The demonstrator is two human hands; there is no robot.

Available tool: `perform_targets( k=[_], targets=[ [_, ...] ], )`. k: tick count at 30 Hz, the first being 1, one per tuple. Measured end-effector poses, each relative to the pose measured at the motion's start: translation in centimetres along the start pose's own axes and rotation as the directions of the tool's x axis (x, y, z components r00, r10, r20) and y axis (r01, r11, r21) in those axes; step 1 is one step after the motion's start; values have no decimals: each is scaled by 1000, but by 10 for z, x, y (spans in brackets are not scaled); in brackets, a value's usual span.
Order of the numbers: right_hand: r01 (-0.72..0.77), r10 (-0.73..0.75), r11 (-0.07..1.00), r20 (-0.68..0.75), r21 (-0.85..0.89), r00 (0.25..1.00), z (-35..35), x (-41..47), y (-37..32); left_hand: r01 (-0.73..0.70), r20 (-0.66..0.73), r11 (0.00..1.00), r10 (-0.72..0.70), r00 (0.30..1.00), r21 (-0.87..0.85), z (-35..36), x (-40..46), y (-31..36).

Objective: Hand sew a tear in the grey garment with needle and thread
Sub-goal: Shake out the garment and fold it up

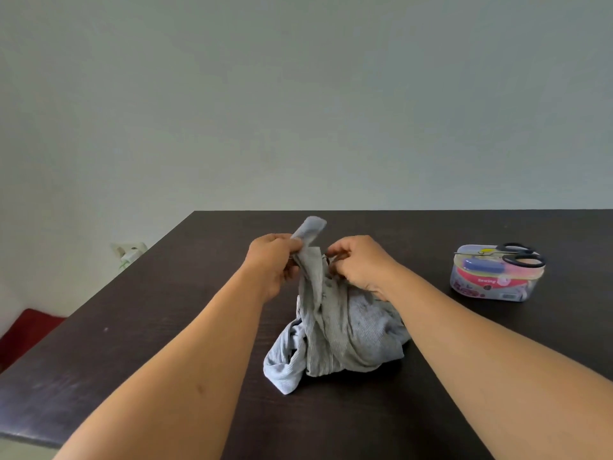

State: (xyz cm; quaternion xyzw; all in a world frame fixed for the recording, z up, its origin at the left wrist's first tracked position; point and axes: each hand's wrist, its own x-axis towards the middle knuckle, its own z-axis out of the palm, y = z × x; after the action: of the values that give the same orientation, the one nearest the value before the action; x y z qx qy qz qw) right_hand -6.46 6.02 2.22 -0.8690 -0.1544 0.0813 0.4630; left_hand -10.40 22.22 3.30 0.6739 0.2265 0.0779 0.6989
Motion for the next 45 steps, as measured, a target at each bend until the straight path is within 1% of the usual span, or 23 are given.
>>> perform_targets(
  k=[1, 3, 4, 5, 7, 8, 10, 13, 15, 17, 19, 21, 23, 25, 27, 29, 32, 34, 36, 37, 39, 41, 45],
  targets=[
    [-1, 4, 998, 44, -66, 999, -2, -3, -1, 46, 64, 997, -50, 997, 57, 0, -2, -1],
    [8, 13, 978, 102, -207, 995, -5, -8, 0, 103, 170, 939, -166, 971, 328, -2, -8, -12],
    [9, 15, 970, 95, -245, 995, -7, -9, 1, 102, 195, 910, -194, 962, 401, -3, -10, -18],
    [2, 18, 966, 76, -260, 997, -9, -11, 2, 94, 197, 911, -187, 962, 402, -4, -10, -23],
    [6, 4, 956, 33, -294, 999, -11, -14, 2, 72, 152, 926, -137, 979, 371, -8, -10, -29],
    [26, -25, 949, 9, -315, 1000, -12, -18, 2, 53, 105, 911, -105, 989, 409, -12, -13, -30],
    [73, -93, 939, -43, -336, 995, -11, -25, -1, 44, 34, 804, -80, 996, 594, -22, -16, -28],
    [87, -97, 931, -10, -355, 995, -10, -39, -10, 189, 16, 640, -300, 954, 745, -34, -37, -19],
    [63, -62, 916, 15, -396, 998, -5, -51, -18, 258, 49, 606, -443, 895, 753, -36, -51, -14],
    [50, -49, 869, 13, -492, 999, 5, -63, -21, 256, 123, 603, -514, 849, 755, -35, -60, -14],
    [27, -63, 801, -38, -598, 997, 15, -73, -21, 191, 207, 599, -531, 822, 778, -30, -67, -17],
    [33, -92, 764, -58, -644, 994, 23, -77, -18, 128, 241, 598, -498, 833, 791, -24, -67, -23],
    [-12, -34, 813, -69, -582, 997, 18, -77, -20, 99, 230, 650, -401, 887, 753, -17, -66, -27],
    [-111, 87, 908, -78, -404, 993, 8, -73, -20, 110, 198, 783, -287, 937, 613, -12, -63, -28],
    [-196, 184, 939, -67, -281, 981, -5, -70, -18, 149, 189, 856, -274, 943, 495, -9, -65, -30],
    [-242, 242, 923, -38, -299, 969, -15, -70, -12, 197, 198, 848, -329, 923, 492, -9, -68, -32],
    [-253, 278, 877, 2, -408, 960, -21, -71, -1, 223, 105, 837, -314, 944, 499, -10, -68, -30],
    [-201, 210, 902, -18, -382, 977, -23, -68, 0, 225, 66, 835, -296, 953, 502, -10, -66, -26],
    [-81, 72, 944, -40, -320, 997, -26, -67, 0, 240, 102, 821, -338, 936, 518, -9, -65, -24],
    [-13, 8, 947, -16, -320, 1000, -27, -70, 0, 247, 137, 811, -369, 919, 530, -6, -67, -25],
    [40, -5, 921, 90, -388, 996, -26, -76, -1, 251, 186, 810, -399, 898, 530, -2, -71, -28],
    [15, 44, 909, 132, -416, 990, -22, -78, 2, 252, 193, 804, -408, 892, 539, -1, -70, -30],
    [-200, 218, 945, 44, -259, 975, -32, -76, -6, 251, 149, 765, -411, 899, 593, -9, -61, -18]
  ],
)
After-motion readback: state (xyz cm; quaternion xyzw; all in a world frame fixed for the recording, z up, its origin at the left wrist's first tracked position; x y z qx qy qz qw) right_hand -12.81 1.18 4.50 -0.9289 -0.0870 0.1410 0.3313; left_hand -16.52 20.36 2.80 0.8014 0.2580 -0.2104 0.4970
